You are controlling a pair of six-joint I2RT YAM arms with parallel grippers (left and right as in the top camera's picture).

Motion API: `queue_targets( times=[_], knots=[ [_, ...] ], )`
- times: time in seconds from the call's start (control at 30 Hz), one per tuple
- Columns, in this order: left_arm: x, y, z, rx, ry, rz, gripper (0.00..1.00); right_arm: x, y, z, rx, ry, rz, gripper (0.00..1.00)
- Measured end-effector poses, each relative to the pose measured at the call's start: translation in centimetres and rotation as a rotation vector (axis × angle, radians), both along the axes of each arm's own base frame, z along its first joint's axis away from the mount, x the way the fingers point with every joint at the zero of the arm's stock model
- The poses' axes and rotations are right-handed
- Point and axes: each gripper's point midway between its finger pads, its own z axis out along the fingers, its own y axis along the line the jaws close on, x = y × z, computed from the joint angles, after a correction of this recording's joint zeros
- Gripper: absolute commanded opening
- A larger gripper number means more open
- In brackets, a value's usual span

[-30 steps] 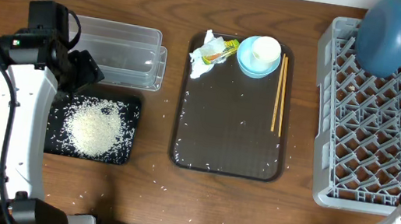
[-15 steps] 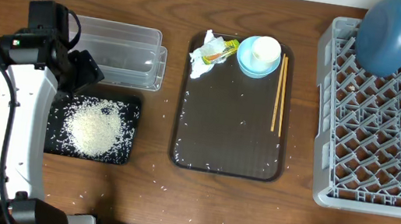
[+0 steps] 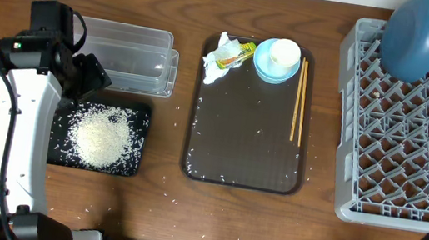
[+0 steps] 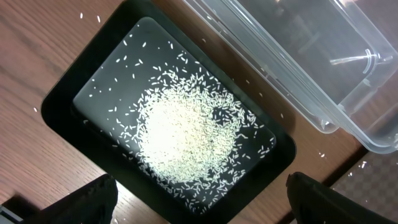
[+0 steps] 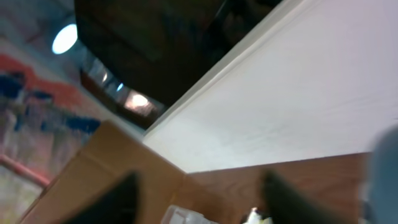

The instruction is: Sort waste into correct bins and load items into the dishwasher rack

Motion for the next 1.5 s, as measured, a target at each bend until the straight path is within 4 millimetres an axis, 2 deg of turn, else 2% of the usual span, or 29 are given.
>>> queue_targets(
  times=[0.13,0.23,0.37,0.4,0.47,0.57,0.67,0.8,0.87,1.07,1.13,1.3,1.5],
  knots=[
    [0.0,0.0,0.0,-0.001,0.001,0.0,0.9,2.4,4.8,-2.4,0.017,0.089,0.035,0.01],
    [0.0,0.0,0.0,-0.002,0.001,0.0,0.9,4.2,7.6,-6.6,-0.004,0.242,-0.018,0.01],
    [0.0,0.0,0.0,-0.001,0.002,0.001,0.9,5.2,9.5,-12.5,-0.153,0.416,-0.148,0.01],
    [0.0,0.0,0.0,-0.001,0.001,0.0,0.9,5.3,9.9,-13.3,-0.202,0.431,-0.171,0.01],
    [0.0,0.0,0.0,-0.001,0.002,0.0,0.9,5.5,10.6,-14.2,-0.311,0.429,-0.208,0.01],
    [0.0,0.0,0.0,-0.001,0.002,0.0,0.9,6.1,11.4,-13.6,-0.447,0.38,-0.248,0.01],
    [0.0,0.0,0.0,-0.001,0.002,0.0,0.9,6.7,10.9,-12.8,-0.541,0.352,-0.327,0.01],
    [0.0,0.0,0.0,-0.001,0.001,0.0,0.9,7.2,9.3,-13.5,-0.647,0.364,-0.431,0.01],
    [0.0,0.0,0.0,-0.001,0.002,0.0,0.9,7.5,8.7,-14.3,-0.686,0.374,-0.457,0.01],
    [0.0,0.0,0.0,-0.001,0.001,0.0,0.9,9.2,7.4,-18.3,-0.749,0.424,-0.492,0.01],
    [0.0,0.0,0.0,-0.001,0.002,0.0,0.9,9.5,7.2,-19.0,-0.758,0.433,-0.501,0.01],
    [0.0,0.0,0.0,-0.001,0.002,0.0,0.9,9.4,5.7,-18.6,-0.786,0.44,-0.574,0.01],
    [0.0,0.0,0.0,-0.001,0.002,0.0,0.9,8.1,3.2,-20.0,-0.856,0.538,-0.658,0.01]
  ],
)
